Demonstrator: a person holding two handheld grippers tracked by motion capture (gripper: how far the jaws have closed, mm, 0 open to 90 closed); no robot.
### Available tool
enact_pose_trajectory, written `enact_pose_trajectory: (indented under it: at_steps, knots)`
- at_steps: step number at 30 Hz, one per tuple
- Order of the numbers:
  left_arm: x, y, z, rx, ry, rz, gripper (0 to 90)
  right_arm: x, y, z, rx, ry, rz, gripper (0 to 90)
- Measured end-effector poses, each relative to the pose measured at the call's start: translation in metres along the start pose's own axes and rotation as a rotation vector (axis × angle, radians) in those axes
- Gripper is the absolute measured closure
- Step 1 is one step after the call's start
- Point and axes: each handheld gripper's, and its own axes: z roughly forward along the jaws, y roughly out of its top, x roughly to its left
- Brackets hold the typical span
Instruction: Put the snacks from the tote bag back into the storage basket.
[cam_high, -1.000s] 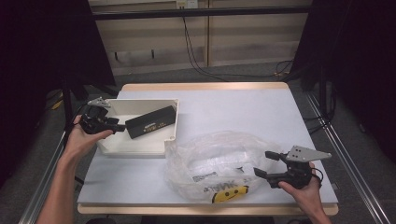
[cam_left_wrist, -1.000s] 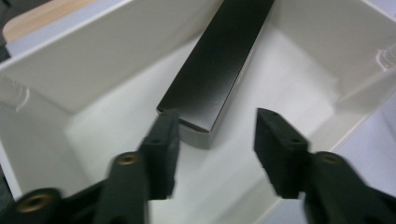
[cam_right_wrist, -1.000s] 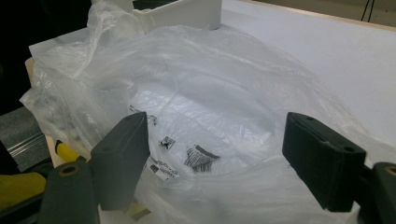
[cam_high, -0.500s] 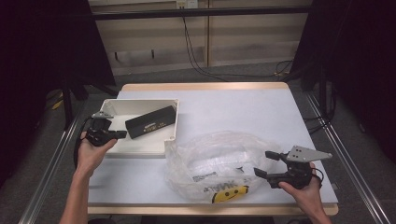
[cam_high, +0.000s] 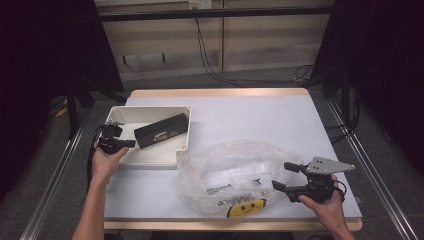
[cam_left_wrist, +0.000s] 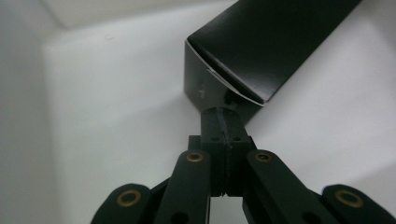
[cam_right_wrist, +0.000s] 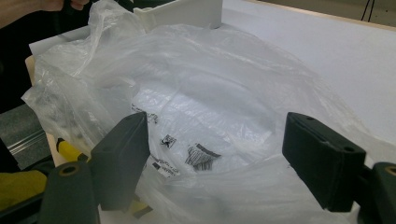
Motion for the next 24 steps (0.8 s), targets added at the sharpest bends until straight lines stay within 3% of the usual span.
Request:
enact_pose_trajectory:
  at_steps: [10,11,13,17,19,21,24]
  knots:
    - [0.008,0.010,0.012,0.013,0.028,-0.046,88.9,0.002,0.001,0.004,0.009,0.006,-0.010,22.4]
    - [0.009,0.011,0.012,0.021,0.036,-0.034,89.4,0.002,0.001,0.004,0.008,0.007,-0.010,22.4]
    - [0.010,0.012,0.016,0.008,0.036,-0.066,89.5,0.002,0.001,0.004,0.007,0.007,-0.010,22.4]
    - [0.014,0.014,0.018,0.004,0.038,-0.076,89.9,0.001,0.001,0.003,0.005,0.005,-0.008,22.4]
    - [0.015,0.015,0.018,0.010,0.043,-0.077,90.0,0.001,0.001,0.002,0.005,0.001,-0.006,22.4]
    - [0.016,0.017,0.019,0.028,0.035,-0.109,90.0,0.001,0.001,0.002,0.004,0.001,-0.007,22.4]
    - [0.017,0.019,0.021,0.039,0.040,-0.123,90.0,0.001,0.001,0.003,0.005,0.002,-0.009,22.4]
